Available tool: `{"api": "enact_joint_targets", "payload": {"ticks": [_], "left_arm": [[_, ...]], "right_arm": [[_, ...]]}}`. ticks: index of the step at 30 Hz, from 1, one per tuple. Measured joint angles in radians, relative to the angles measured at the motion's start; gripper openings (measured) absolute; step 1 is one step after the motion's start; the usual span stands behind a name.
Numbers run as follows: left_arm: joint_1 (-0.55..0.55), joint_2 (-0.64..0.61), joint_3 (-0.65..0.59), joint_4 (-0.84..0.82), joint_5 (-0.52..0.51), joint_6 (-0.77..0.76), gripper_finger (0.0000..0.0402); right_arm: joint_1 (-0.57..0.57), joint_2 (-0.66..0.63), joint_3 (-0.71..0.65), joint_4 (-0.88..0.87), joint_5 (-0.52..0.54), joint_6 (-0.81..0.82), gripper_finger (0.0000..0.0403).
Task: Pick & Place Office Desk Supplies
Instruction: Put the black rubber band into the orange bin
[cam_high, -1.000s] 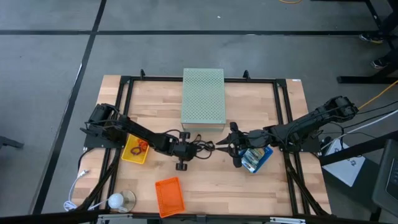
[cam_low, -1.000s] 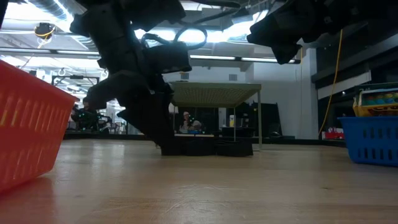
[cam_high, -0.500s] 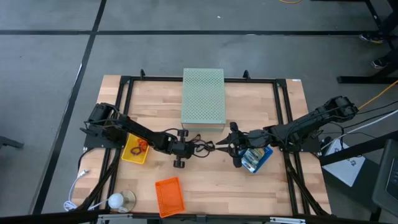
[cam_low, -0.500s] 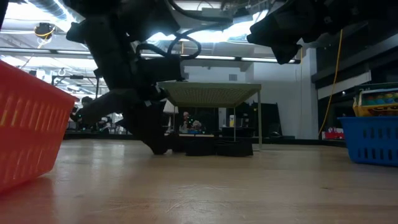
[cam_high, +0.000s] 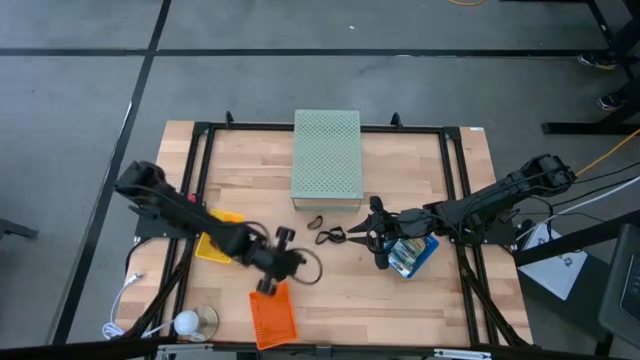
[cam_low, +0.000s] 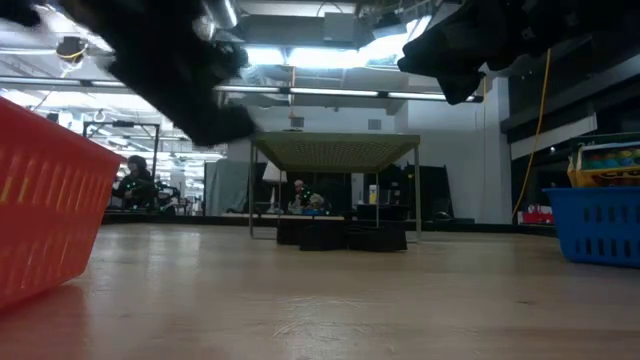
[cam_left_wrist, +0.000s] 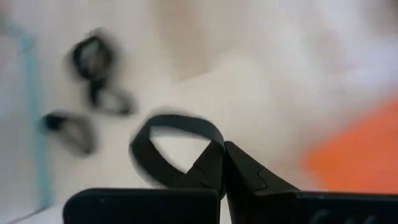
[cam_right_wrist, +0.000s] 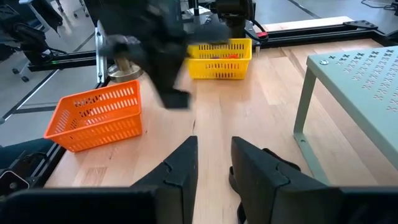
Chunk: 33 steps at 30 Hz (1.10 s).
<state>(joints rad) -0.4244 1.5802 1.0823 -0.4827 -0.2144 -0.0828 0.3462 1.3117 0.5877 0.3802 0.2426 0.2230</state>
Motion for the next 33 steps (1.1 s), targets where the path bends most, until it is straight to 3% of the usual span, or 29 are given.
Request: {"api": "enact_joint_targets", "payload": {"ticks": [5,14,23,29,33], "left_arm": [[-0.114,-0.085,0.003,0.000,0.149,-0.038,0.0002],[-0.241,-0.107,0.003,0.001,0.193,-0.169,0.0003],[-0.241,0.045,0.003,0.102,0.312,-0.196,0.0003],[-0.221,0.118,0.002,0.076,0.364,-0.250,0.0003],[-0.203,0.127,0.002,0.066,0.346,-0.298,0.0010]], "right_arm": [[0.000,0.000,0.000,0.000,0.000,0.001,0.0098],[0.000,0.000,0.000,0.000,0.001,-0.001,0.0098],[0.000,0.000,0.000,0.000,0.003,-0.026,0.0098],[0.000,0.000,0.000,0.000,0.003,-0.035,0.0098],[0.000,0.000,0.000,0.000,0.003,-0.048,0.0098]]}}
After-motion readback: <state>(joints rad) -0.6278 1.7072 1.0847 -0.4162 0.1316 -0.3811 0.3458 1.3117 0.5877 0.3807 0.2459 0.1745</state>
